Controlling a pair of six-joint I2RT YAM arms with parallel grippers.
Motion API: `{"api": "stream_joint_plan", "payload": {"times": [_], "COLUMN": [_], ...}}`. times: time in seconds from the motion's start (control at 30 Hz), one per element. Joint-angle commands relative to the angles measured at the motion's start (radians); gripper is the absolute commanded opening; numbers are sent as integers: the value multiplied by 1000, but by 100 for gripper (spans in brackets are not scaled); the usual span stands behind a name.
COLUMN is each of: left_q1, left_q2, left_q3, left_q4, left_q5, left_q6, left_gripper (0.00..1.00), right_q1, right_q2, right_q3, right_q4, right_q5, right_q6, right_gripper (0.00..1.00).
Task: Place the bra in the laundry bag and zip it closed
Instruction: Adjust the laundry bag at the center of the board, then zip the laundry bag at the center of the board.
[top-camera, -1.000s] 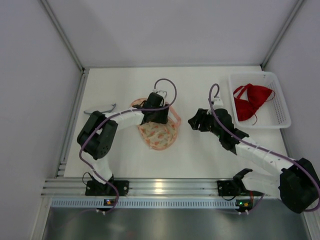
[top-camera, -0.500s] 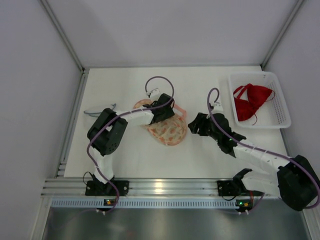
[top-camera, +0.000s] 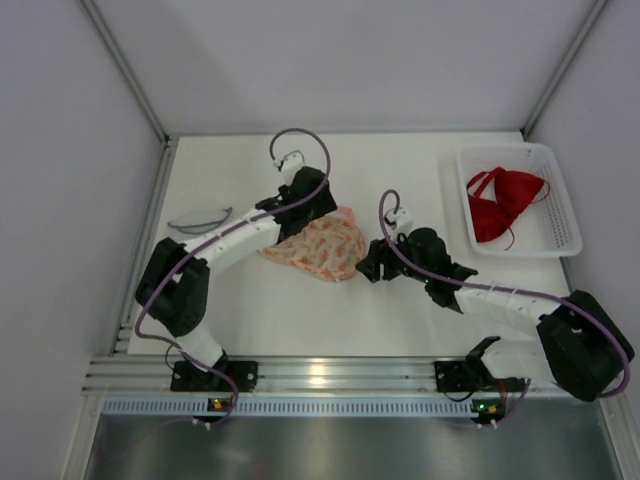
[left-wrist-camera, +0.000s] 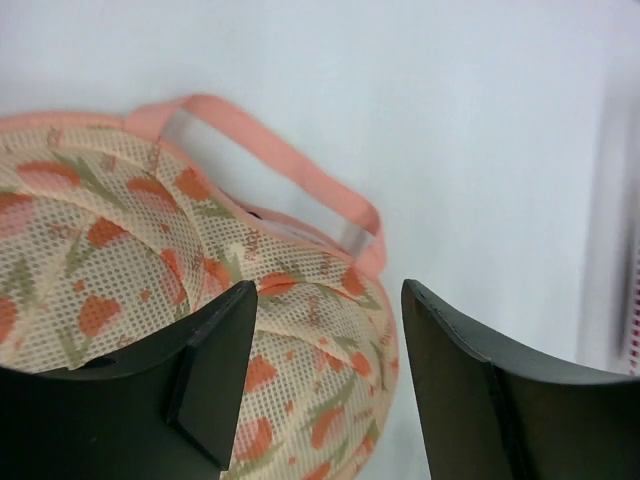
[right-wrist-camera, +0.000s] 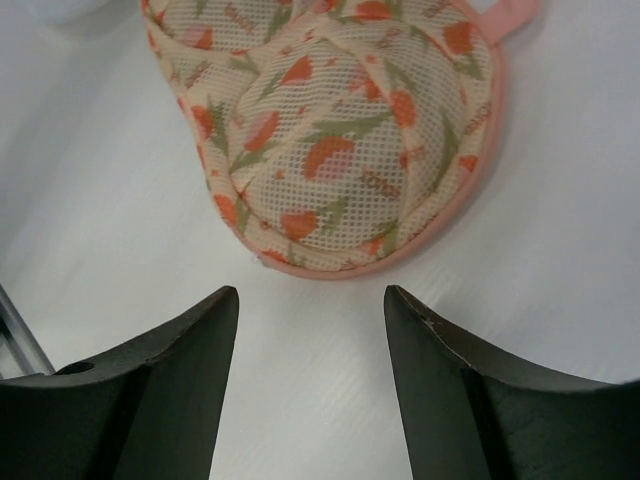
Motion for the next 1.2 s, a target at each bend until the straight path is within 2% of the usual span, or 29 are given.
{"api": "stream_joint_plan", "payload": {"times": [0.0, 0.07, 0.1, 0.23, 0.33, 0.43, 0.6, 0.83, 1.03, 1.17], "left_q1": [-4, -1, 1, 15, 33, 52, 53, 52, 53, 53], "left_q2": [-173, -209, -236, -255, -238, -218, -206, -154, -131, -96], "left_q3": [-36, -90, -146, -254, -295, -299, -286, -289, -280, -268], "left_q4": [16, 13, 14, 27, 60, 77, 94, 125, 125, 125], "left_q5": [37, 49, 52, 82, 118, 154, 195, 246, 227, 224], "left_q6": [214, 240, 234, 186, 183, 209, 226, 209, 206, 188], "left_gripper": [66, 66, 66, 68, 68, 68, 68, 67, 67, 67], "right_q1": [71, 146, 176, 319, 362, 385, 388, 390, 396, 396], "right_q2": [19, 55, 65, 126, 200, 274, 329, 389, 392, 415], "right_q3": [4, 24, 30, 38, 65, 126, 171, 262, 262, 268], "right_q4": [96, 80, 74, 107, 138, 83, 67, -61, -74, -72], "right_q5": [-23, 47, 138, 299, 362, 433, 497, 540, 542, 539], "right_q6": [-62, -56, -50, 58, 99, 128, 117, 132, 139, 134], "right_gripper": [62, 62, 62, 60, 55, 53, 52, 42, 36, 35]}}
